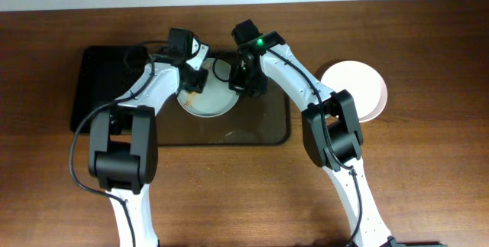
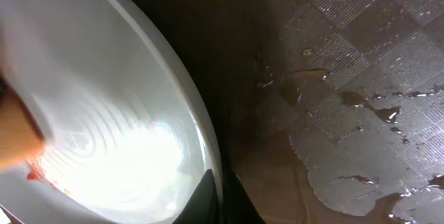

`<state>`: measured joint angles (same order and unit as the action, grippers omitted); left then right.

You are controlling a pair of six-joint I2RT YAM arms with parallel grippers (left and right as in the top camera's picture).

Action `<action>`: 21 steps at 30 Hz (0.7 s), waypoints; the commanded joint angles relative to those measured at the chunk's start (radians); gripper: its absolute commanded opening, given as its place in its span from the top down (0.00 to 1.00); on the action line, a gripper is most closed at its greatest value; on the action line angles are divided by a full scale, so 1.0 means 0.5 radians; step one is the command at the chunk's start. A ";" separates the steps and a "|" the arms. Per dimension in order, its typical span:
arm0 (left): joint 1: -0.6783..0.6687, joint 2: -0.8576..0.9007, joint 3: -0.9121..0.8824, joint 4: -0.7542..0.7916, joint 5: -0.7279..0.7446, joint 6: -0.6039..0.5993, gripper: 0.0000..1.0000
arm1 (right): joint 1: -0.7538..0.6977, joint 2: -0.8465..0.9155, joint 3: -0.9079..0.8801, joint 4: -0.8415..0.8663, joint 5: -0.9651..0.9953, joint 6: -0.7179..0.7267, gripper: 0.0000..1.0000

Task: Clean dirty plates on tray and stack at the side
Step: 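Scrub the last plate with the sponge in the left gripper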

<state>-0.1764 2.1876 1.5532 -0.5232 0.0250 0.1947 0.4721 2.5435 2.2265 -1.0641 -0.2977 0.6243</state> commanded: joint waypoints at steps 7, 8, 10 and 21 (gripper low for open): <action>0.005 0.057 -0.066 -0.483 0.568 0.325 1.00 | -0.031 0.069 -0.005 0.011 -0.013 -0.036 0.96; 0.005 0.057 -0.066 -0.375 0.579 0.379 1.00 | -0.031 0.069 -0.005 0.010 -0.014 -0.036 0.96; 0.005 0.098 -0.066 -0.088 0.417 0.378 1.00 | -0.031 0.069 -0.005 0.009 -0.014 -0.037 0.96; 0.018 0.313 -0.033 -0.658 -0.150 -0.323 1.00 | -0.031 0.069 -0.005 0.004 -0.019 -0.045 0.96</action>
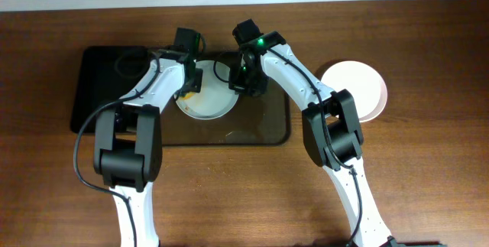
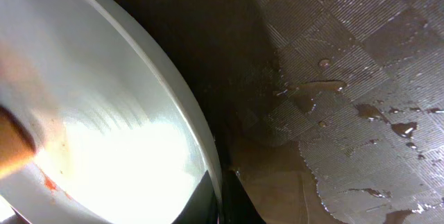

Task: Clean dirty plates on tray and stack at the side
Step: 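Scrub the last plate with the sponge in the left gripper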

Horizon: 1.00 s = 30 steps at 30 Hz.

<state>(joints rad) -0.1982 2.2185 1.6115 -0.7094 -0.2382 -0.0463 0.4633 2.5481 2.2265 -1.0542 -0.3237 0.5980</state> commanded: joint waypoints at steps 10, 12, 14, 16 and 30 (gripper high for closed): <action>0.336 0.251 0.098 -0.498 1.296 0.613 0.99 | -0.117 0.060 -0.006 0.011 -0.386 -0.300 0.96; 0.377 0.251 0.098 -0.510 1.308 0.556 1.00 | -0.121 0.060 -0.008 0.029 -0.416 -0.315 0.96; 0.356 0.251 0.098 -0.659 1.482 0.718 1.00 | -0.124 0.060 -0.011 0.050 -0.439 -0.320 0.96; 0.317 0.251 0.098 -0.709 1.712 0.923 1.00 | -0.135 0.060 -0.011 0.044 -0.438 -0.321 0.96; 0.228 0.312 0.131 -0.562 0.246 -0.098 0.99 | -0.143 0.060 -0.011 0.044 -0.430 -0.320 0.96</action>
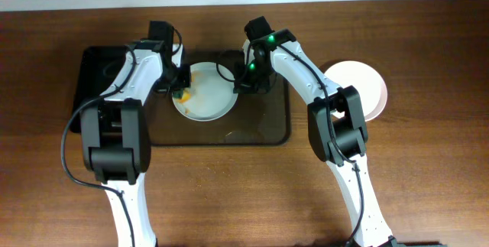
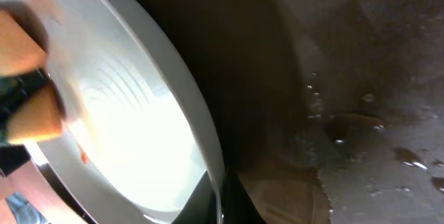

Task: Clean dirty plates on tray and stack at the side
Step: 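Scrub the last plate with the sponge in the left gripper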

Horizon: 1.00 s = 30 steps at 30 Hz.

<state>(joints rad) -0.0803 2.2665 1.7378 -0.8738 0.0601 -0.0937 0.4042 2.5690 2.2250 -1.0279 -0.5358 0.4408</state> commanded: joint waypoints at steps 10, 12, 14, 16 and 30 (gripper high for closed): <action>-0.103 0.217 -0.093 -0.042 0.699 0.983 1.00 | -0.024 0.018 -0.008 -0.007 -0.005 -0.006 0.96; -0.072 0.217 -0.095 0.293 0.417 0.680 0.99 | -0.024 0.018 -0.008 -0.008 -0.005 -0.006 0.96; -0.069 0.217 -0.095 0.460 -0.168 0.216 0.99 | -0.024 0.018 -0.008 -0.008 -0.005 -0.006 0.96; -0.069 0.217 -0.097 0.427 -0.559 -0.123 1.00 | -0.024 0.018 -0.008 -0.008 -0.005 -0.007 0.96; -0.046 0.216 0.538 -0.861 0.517 0.521 0.99 | -0.026 0.018 -0.008 -0.184 -0.006 -0.069 0.96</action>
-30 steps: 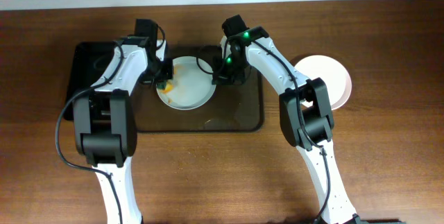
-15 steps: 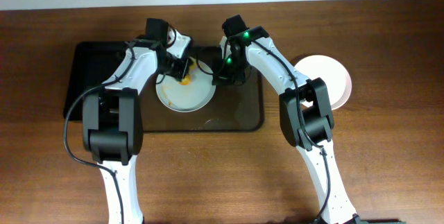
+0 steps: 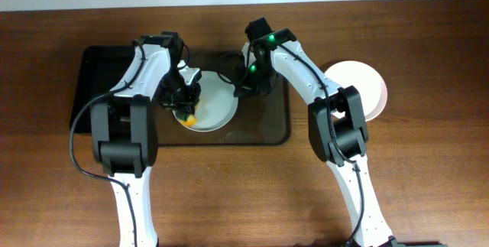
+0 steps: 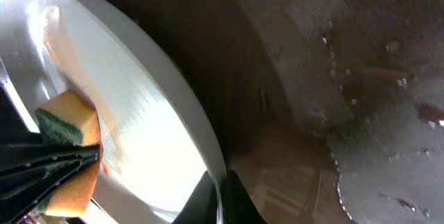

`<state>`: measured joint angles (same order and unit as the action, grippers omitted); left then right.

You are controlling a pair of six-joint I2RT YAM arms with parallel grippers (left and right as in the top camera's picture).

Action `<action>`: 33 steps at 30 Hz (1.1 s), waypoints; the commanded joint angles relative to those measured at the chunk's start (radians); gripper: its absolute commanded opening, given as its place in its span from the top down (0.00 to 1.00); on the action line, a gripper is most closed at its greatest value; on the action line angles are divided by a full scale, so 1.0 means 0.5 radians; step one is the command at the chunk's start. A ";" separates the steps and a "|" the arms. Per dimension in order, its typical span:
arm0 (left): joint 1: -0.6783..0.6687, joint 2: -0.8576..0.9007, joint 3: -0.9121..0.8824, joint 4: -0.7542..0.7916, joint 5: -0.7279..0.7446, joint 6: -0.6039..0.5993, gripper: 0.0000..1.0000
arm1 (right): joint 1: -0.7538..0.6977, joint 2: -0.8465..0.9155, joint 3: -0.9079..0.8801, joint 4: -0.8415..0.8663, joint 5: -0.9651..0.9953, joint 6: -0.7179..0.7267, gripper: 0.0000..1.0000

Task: Clean dirty plates on tray and stack at the side
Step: 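Scrub the last plate with the sponge in the left gripper, then lift the last plate with the right gripper and stack it on the side pile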

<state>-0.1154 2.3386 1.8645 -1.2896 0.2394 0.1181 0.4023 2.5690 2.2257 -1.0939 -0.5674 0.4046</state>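
Note:
A white dirty plate (image 3: 212, 106) lies on the dark tray (image 3: 260, 128); it also fills the left of the right wrist view (image 4: 159, 134), with an orange smear. My right gripper (image 3: 243, 86) is shut on the plate's right rim (image 4: 219, 195). My left gripper (image 3: 187, 102) is over the plate's left part, shut on a yellow and green sponge (image 3: 191, 114) that rests on the plate (image 4: 69, 141). A clean white plate (image 3: 359, 86) sits on the table to the right of the tray.
The tray surface is wet, with water puddles (image 4: 388, 78) to the right of the plate. Black cables (image 3: 221, 67) loop behind the plate. The left half of the tray (image 3: 99, 86) holds no plate. Brown table (image 3: 428, 163) lies all around.
The left gripper with the sponge has moved from the plate's upper left edge down onto its lower left part. The right gripper still holds the rim in the same place.
The right gripper held the plate's right rim throughout. The left gripper with the sponge was at the plate's top, then near its upper left, then at its left edge, and now on its lower left part. The orange smear has shrunk.

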 commanded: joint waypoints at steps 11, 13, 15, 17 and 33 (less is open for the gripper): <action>0.289 0.072 0.843 -0.049 0.173 -0.001 0.99 | -0.072 -0.472 -0.003 -0.277 0.632 -0.173 0.96; 0.289 0.072 0.843 -0.021 0.172 0.000 1.00 | -0.037 -0.687 -0.003 -0.381 1.028 -0.172 0.96; 0.289 0.072 0.843 -0.012 0.172 0.000 1.00 | -0.006 -0.822 -0.003 -0.441 1.263 -0.167 0.96; 0.289 0.072 0.843 -0.011 0.171 0.000 0.99 | 0.007 -0.954 -0.003 -0.536 1.580 -0.094 0.96; 0.283 0.072 0.842 -0.018 0.098 -0.001 1.00 | 0.216 -1.170 -0.004 -0.993 2.809 0.423 0.96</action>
<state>0.0284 2.3772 2.2684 -1.2980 0.2928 0.1303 0.4618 2.0109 2.2215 -1.5715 0.6537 0.5392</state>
